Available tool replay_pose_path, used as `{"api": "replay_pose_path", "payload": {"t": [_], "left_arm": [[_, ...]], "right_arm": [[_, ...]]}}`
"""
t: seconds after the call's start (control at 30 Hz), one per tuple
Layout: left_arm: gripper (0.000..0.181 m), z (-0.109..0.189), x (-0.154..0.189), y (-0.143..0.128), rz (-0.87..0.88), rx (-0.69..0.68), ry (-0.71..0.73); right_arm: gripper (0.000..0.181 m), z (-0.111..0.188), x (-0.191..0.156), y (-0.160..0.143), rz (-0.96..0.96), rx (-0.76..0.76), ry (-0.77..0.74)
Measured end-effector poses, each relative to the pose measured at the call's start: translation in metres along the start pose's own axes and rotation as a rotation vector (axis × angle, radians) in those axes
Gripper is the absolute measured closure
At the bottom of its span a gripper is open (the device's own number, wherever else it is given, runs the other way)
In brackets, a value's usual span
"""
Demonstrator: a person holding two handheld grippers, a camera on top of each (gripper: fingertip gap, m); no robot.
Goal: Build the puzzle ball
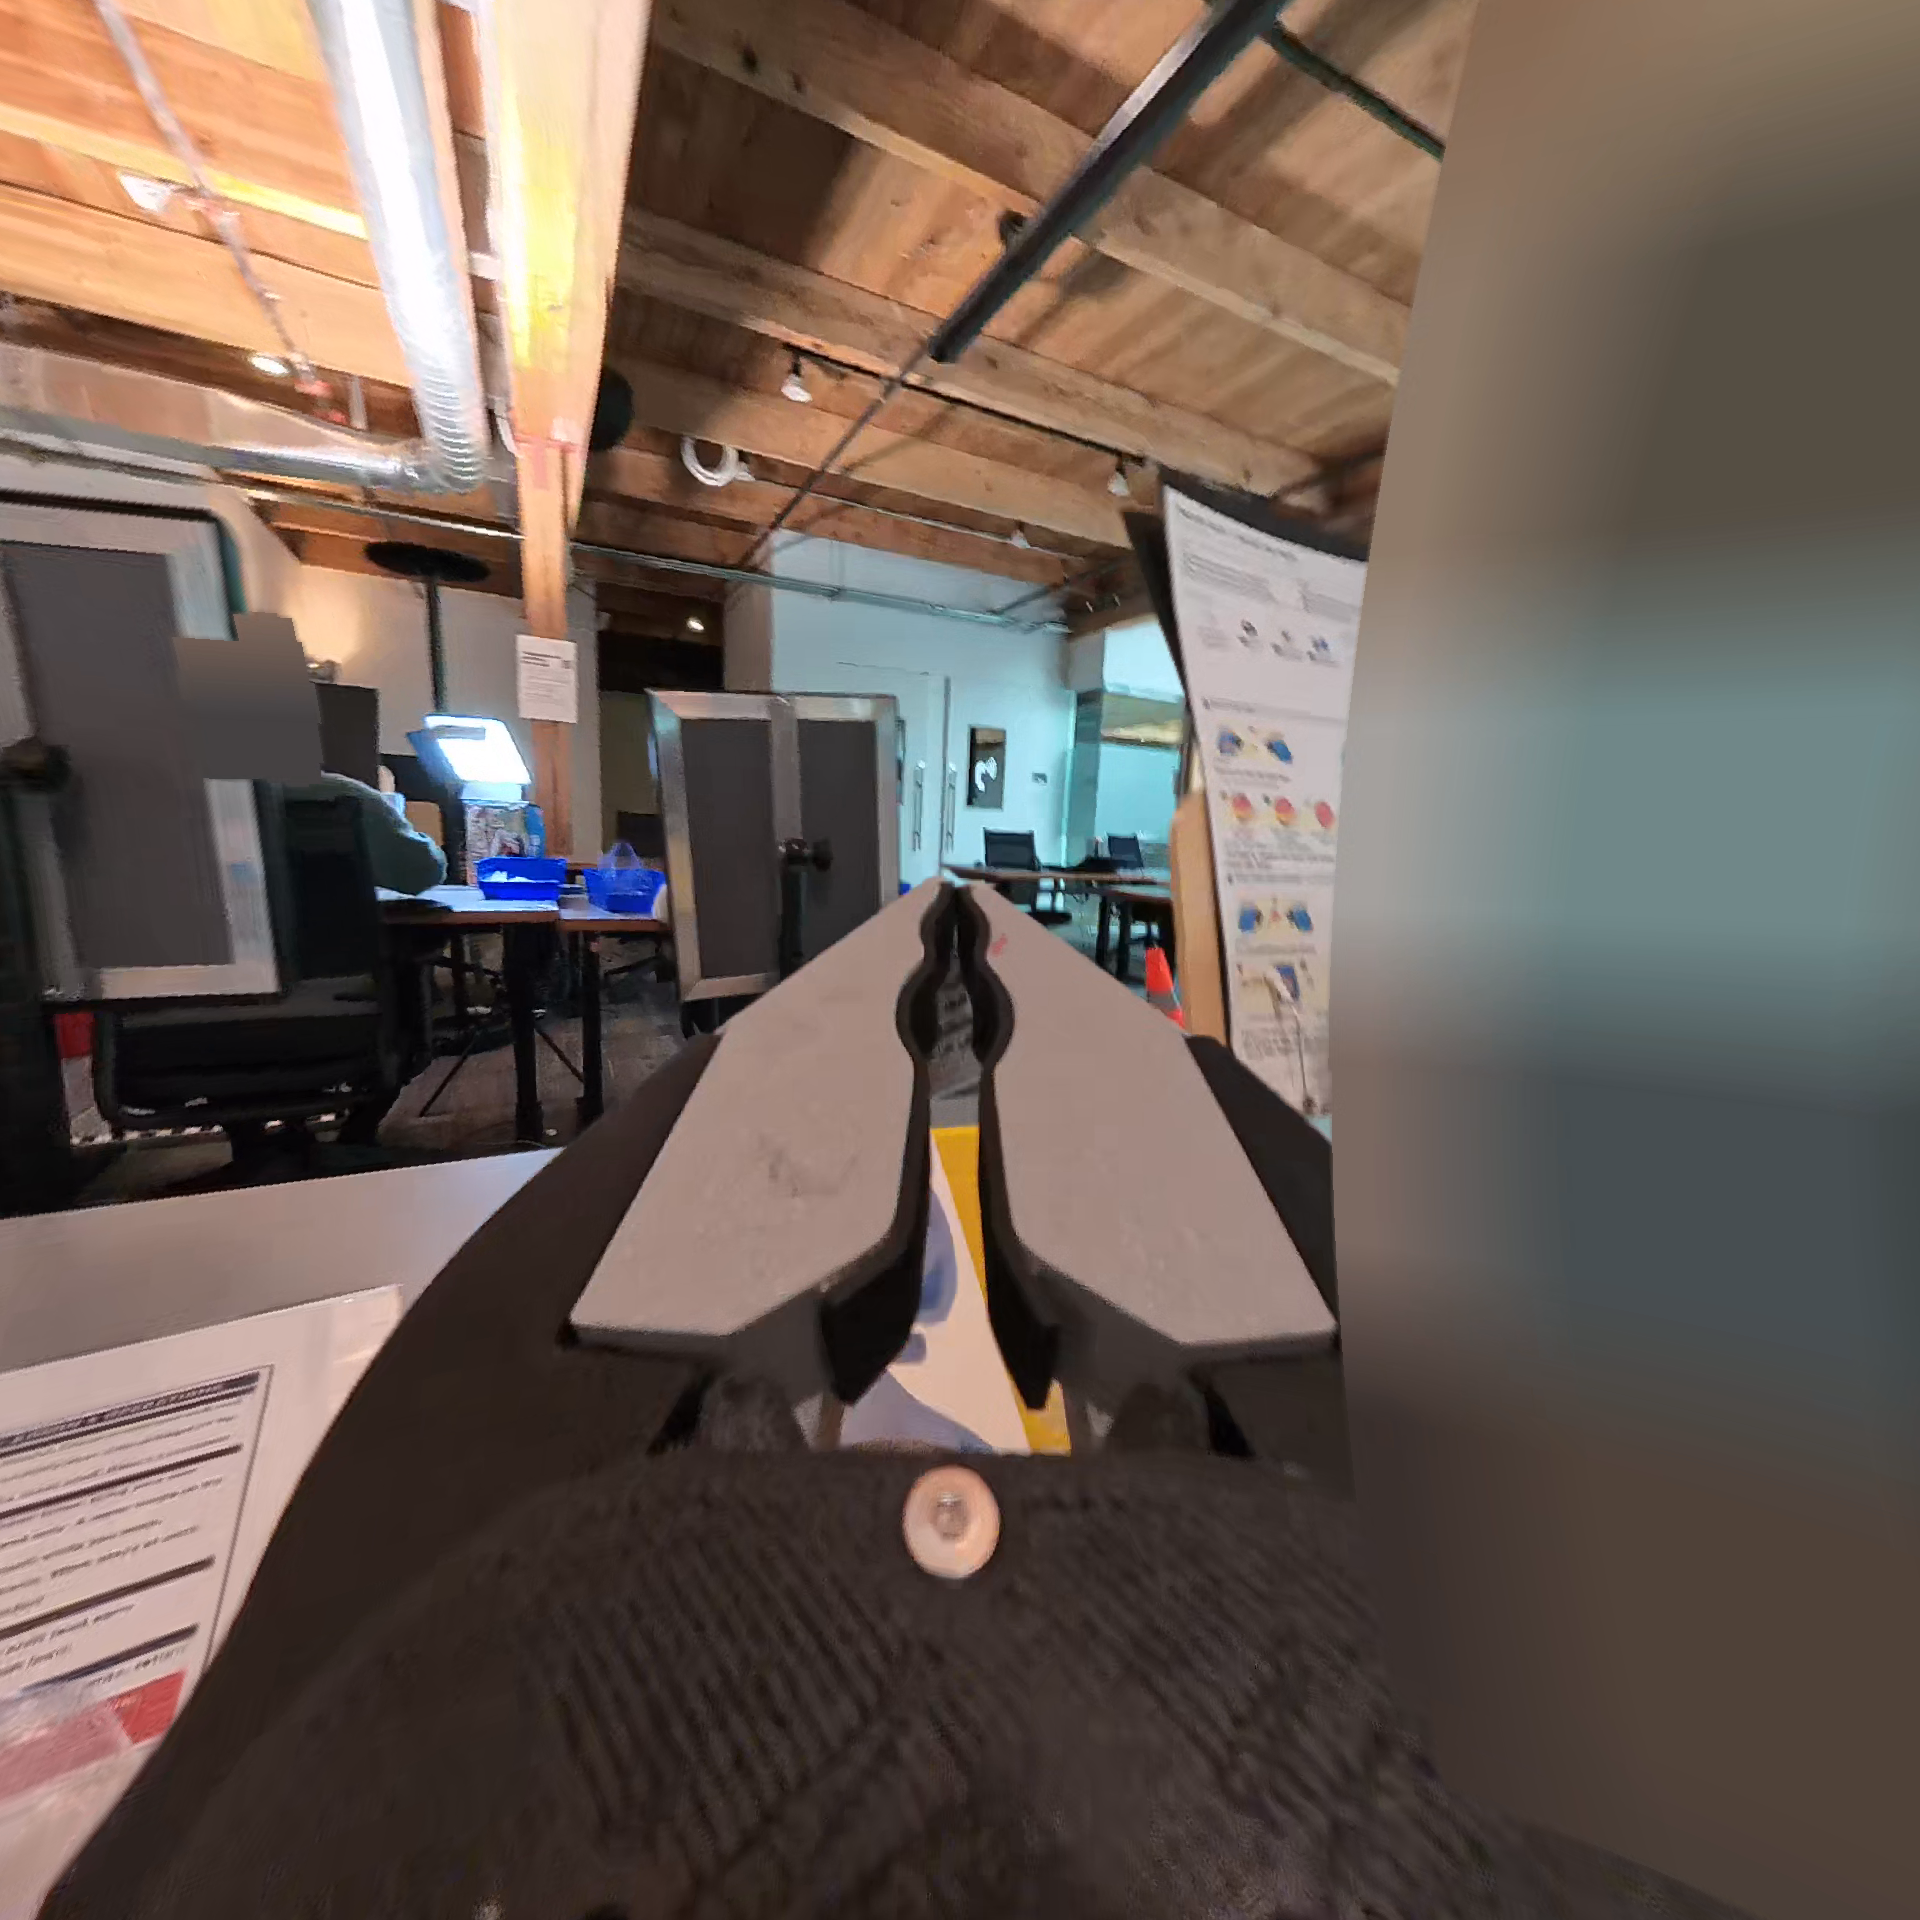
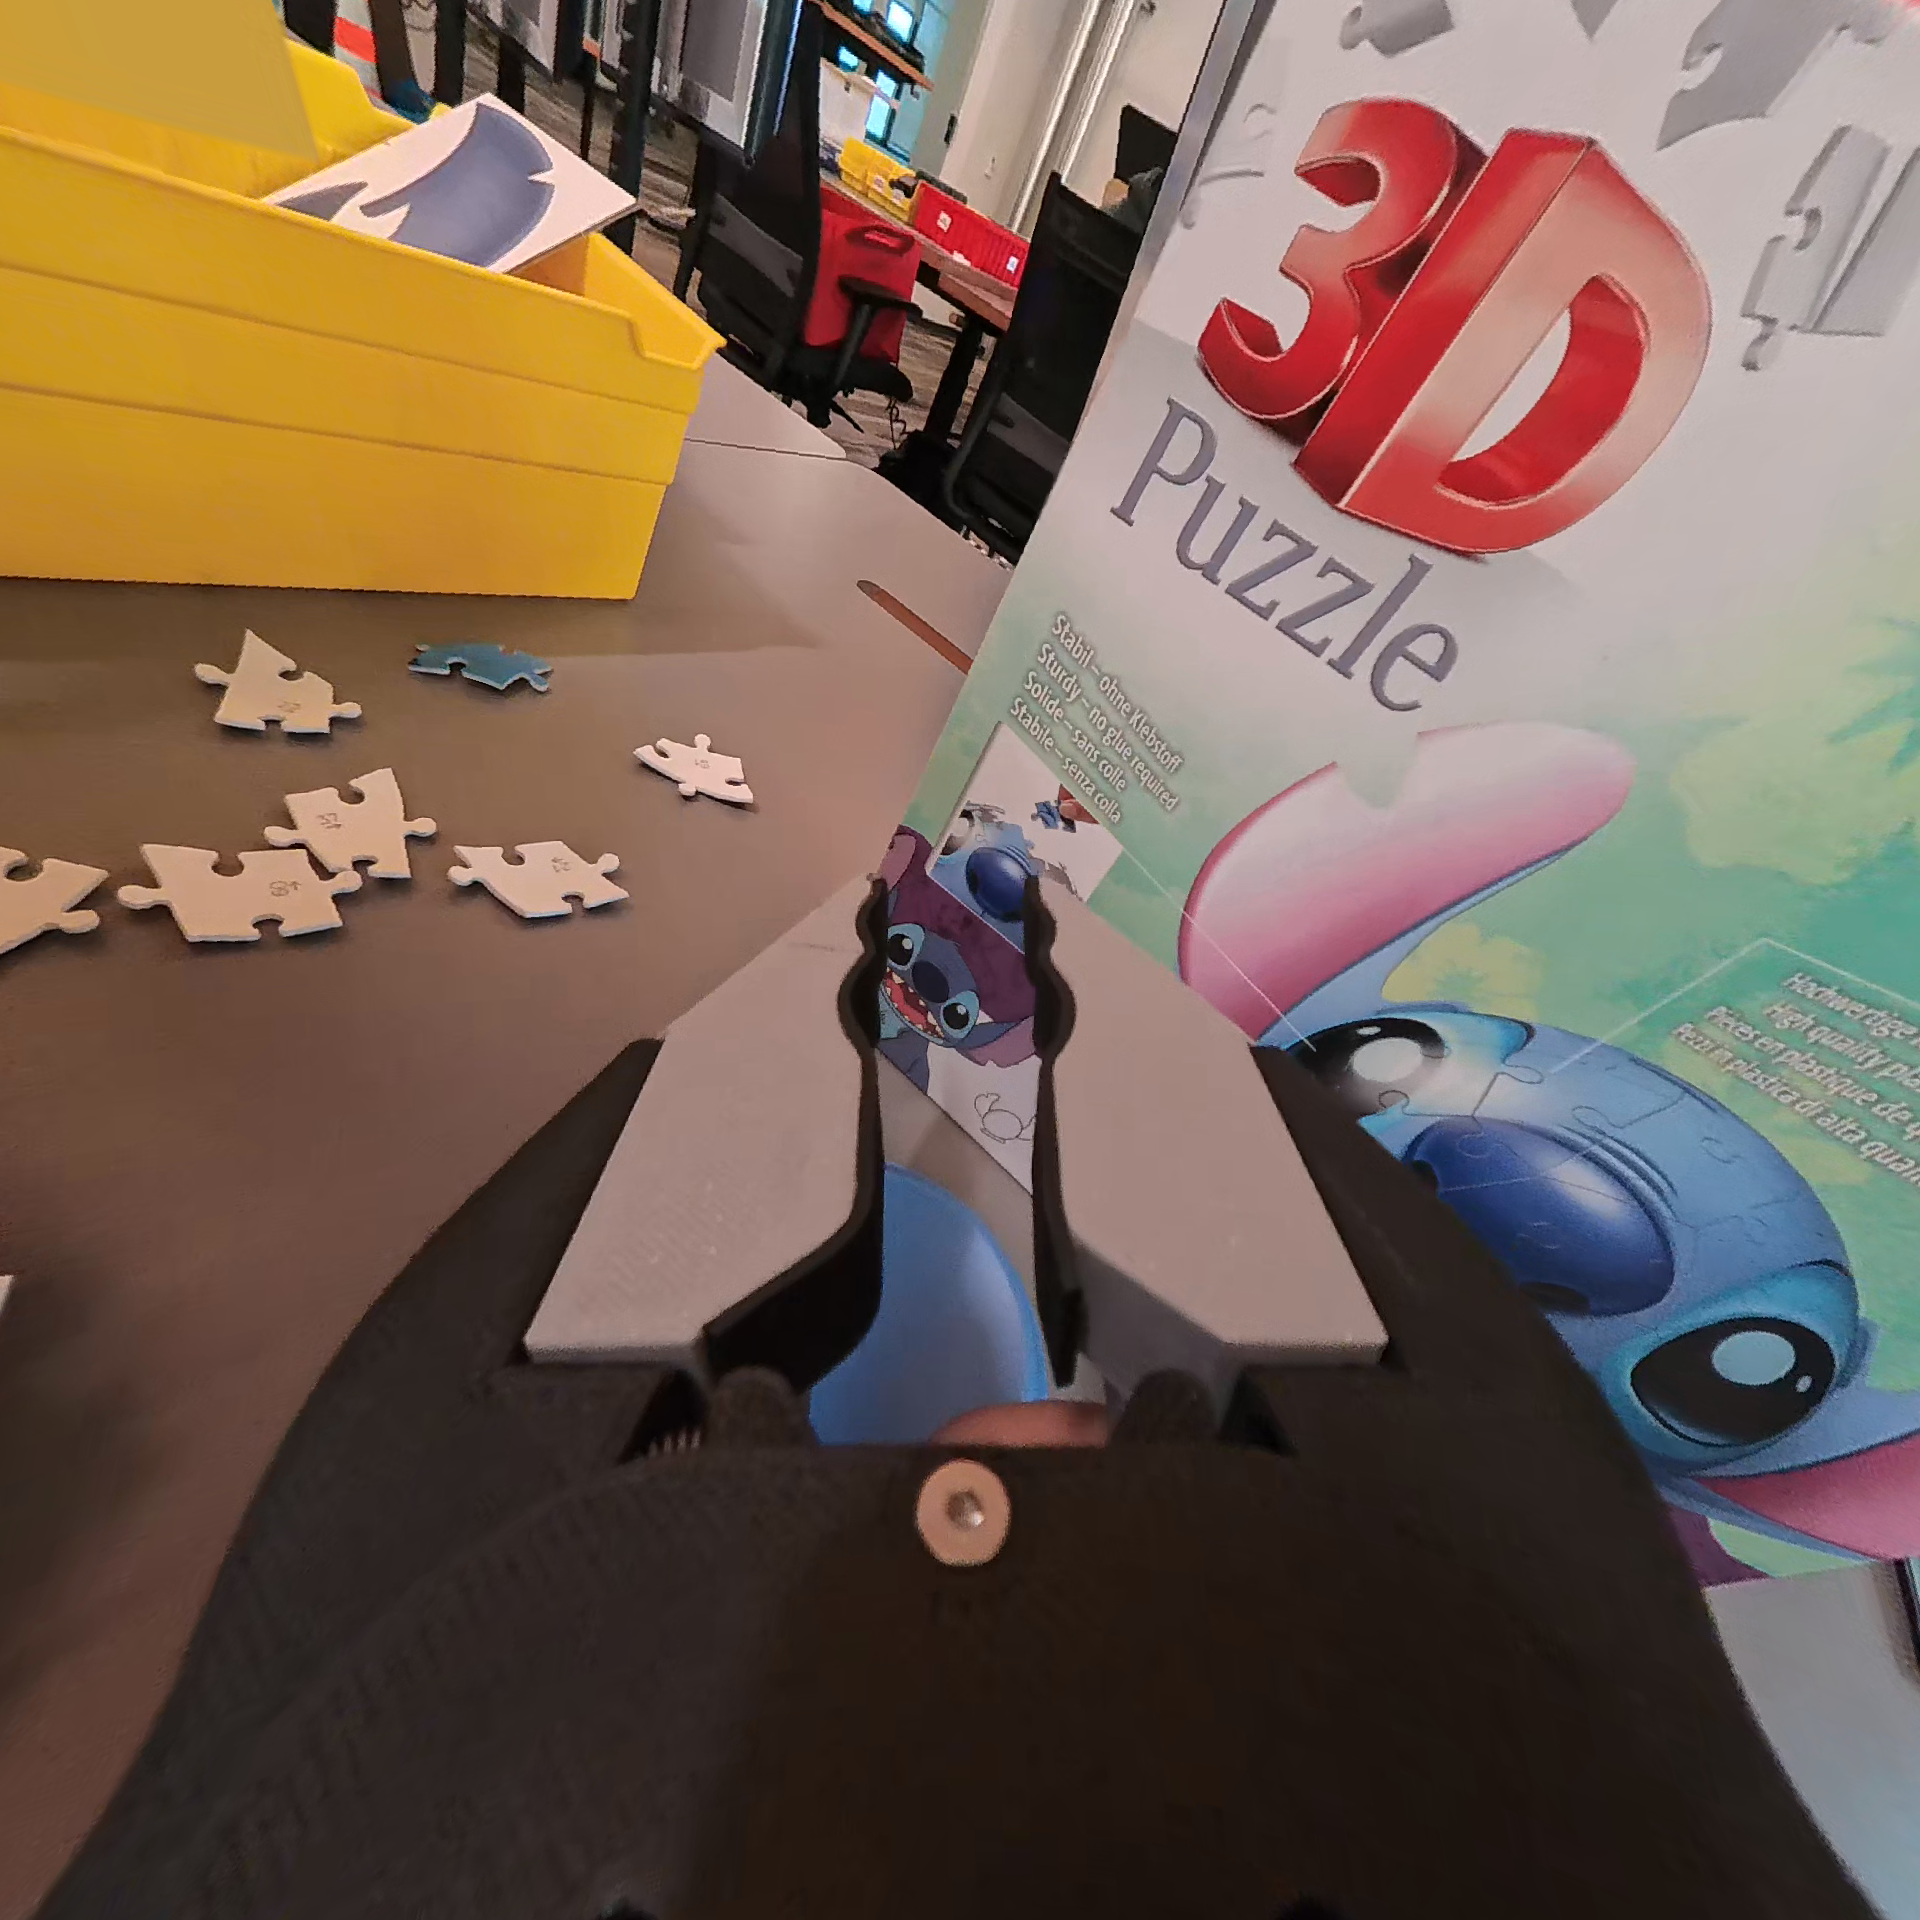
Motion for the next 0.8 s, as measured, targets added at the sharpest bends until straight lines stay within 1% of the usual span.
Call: {"api": "replay_pose_path", "payload": {"t": [0.03, 0.1, 0.17, 0.3, 0.4, 0.43, 0.47, 0.53, 0.57, 0.63, 0.67, 0.73, 0.77, 0.8], "left_arm": [[0.181, 0.002, -0.006, 0.004, 0.022, 0.027, 0.019], [0.181, 0.007, -0.016, 0.011, 0.038, 0.074, 0.05], [0.181, 0.008, -0.02, 0.012, 0.006, 0.088, 0.069], [0.181, 0.002, -0.019, 0.004, -0.023, 0.032, 0.046], [0.179, -0.007, -0.02, -0.001, 0.012, -0.067, 0.012], [0.177, -0.012, -0.021, -0.003, 0.02, -0.127, -0.005], [0.164, -0.018, -0.021, -0.005, 0.037, -0.209, -0.037], [0.159, -0.029, -0.024, -0.011, 0.066, -0.392, -0.055], [0.158, -0.035, -0.023, -0.015, 0.079, -0.488, -0.087], [0.147, -0.047, -0.014, -0.027, 0.094, -0.723, -0.196], [0.146, -0.052, -0.01, -0.036, 0.063, -0.848, -0.206], [0.148, -0.06, -0.006, -0.06, -0.08, -1.096, -0.199], [0.144, -0.063, -0.005, -0.074, -0.136, -1.198, -0.188], [0.138, -0.066, -0.003, -0.087, -0.154, -1.281, -0.2]], "right_arm": [[0.159, -0.001, 0.0, -0.001, -0.001, -0.005, 0.003], [0.159, -0.002, 0.0, -0.003, -0.004, -0.015, 0.008], [0.159, -0.004, 0.0, -0.004, -0.008, -0.02, 0.016], [0.158, -0.002, -0.001, -0.003, -0.007, -0.015, 0.021], [0.159, -0.001, 0.0, -0.002, -0.008, -0.008, 0.016], [0.159, 0.0, 0.0, -0.002, -0.009, -0.006, 0.014], [0.159, 0.001, 0.001, -0.002, -0.009, -0.003, 0.01], [0.159, 0.001, 0.002, -0.001, -0.012, 0.002, 0.004], [0.159, 0.001, 0.002, -0.001, -0.014, 0.002, 0.002], [0.159, 0.002, 0.001, 0.0, -0.011, 0.006, 0.001], [0.159, 0.002, 0.001, 0.0, -0.008, 0.007, 0.003], [0.159, 0.003, -0.001, 0.002, 0.002, 0.014, 0.008], [0.159, 0.003, -0.002, 0.003, 0.008, 0.016, 0.011], [0.159, 0.003, -0.002, 0.003, 0.014, 0.016, 0.013]]}}
Point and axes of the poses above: each gripper's, where its closed fingertips meet, z back along the fingers, y out of its top, x = y × z across the jaws, the point moved 10 cm from there along z, back along the fingers, and after that the axes turned 7 degrees about x, right-handed, at the moved point
